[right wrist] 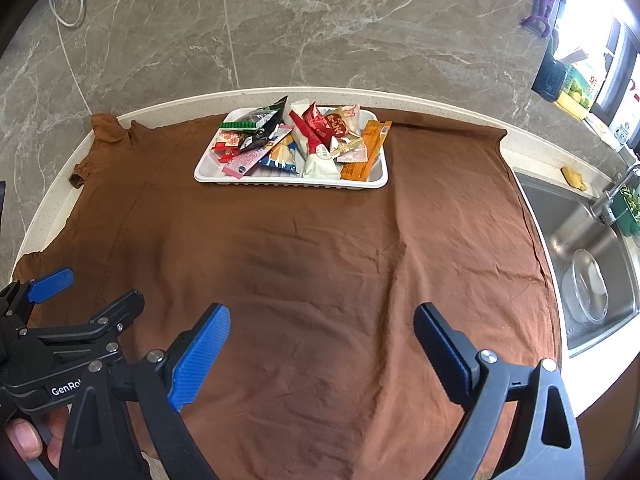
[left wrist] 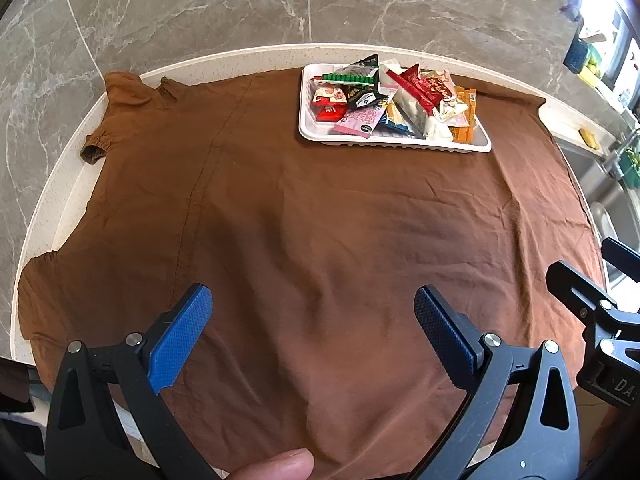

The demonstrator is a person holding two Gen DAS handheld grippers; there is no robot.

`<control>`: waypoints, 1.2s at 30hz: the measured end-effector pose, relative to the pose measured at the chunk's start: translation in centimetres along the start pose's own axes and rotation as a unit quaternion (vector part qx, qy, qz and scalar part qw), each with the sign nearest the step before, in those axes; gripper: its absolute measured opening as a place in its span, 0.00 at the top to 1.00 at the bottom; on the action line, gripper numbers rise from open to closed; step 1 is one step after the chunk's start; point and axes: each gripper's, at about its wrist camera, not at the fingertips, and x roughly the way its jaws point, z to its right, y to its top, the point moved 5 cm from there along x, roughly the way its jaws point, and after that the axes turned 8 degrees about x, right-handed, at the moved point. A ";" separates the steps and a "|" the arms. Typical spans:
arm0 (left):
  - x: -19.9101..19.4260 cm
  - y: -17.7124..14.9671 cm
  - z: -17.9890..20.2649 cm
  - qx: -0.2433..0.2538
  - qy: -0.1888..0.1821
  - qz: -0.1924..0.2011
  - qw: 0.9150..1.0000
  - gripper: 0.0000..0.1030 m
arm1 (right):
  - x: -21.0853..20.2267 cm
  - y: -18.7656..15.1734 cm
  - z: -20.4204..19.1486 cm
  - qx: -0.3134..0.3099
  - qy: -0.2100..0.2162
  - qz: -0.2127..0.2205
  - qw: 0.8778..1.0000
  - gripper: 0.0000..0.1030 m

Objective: Organize snacks

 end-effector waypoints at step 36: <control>0.5 0.5 0.1 0.002 -0.001 -0.004 1.000 0.00 | 1.0 0.0 0.1 0.003 -0.003 -0.010 1.000 0.07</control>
